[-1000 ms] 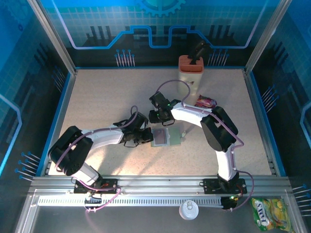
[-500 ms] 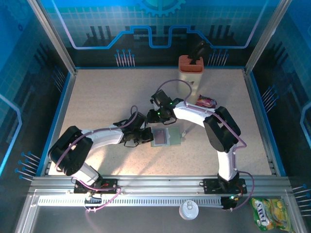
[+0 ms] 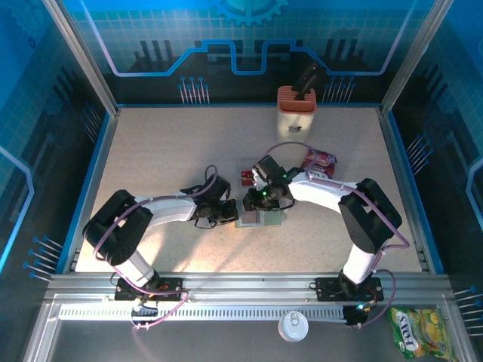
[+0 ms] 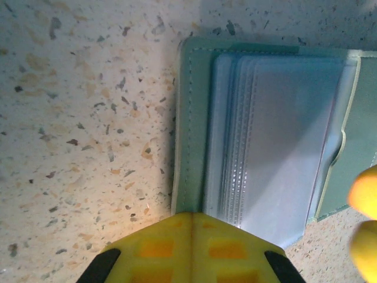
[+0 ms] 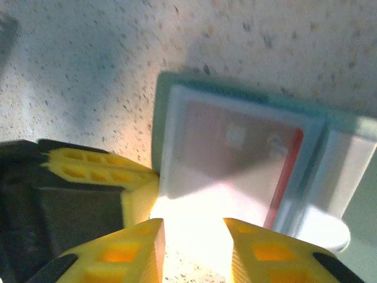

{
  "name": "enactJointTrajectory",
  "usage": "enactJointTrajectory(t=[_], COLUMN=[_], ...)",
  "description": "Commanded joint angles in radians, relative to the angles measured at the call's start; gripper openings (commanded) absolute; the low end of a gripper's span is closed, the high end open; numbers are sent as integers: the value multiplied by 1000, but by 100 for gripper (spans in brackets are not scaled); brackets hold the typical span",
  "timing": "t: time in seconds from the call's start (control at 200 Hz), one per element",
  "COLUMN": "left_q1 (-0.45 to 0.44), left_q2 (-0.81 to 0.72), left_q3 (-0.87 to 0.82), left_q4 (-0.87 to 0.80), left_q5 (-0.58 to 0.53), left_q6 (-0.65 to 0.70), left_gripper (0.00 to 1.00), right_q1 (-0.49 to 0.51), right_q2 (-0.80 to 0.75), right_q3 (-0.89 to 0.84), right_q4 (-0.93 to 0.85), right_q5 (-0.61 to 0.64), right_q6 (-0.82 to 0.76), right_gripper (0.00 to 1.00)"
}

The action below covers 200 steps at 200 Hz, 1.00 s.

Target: Take the credit cards out of the card holder

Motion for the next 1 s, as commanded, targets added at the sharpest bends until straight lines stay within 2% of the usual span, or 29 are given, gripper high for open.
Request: enactJointTrajectory(t=[0.0,0.996], left_q1=[13,19], left_q2=[4,-9], left_q3=[-3,-21], left_q4=[-33,-35], left_q5=[-33,-21], left_q6=[-17,-28], left_gripper=[0,0], right_q1=[-14,-64], right_q2=[-13,50], right_q3=[-43,-74], right_q4=[71,116], right_q5=[-85,-83], right_q6=[51,43], right_gripper=[29,28])
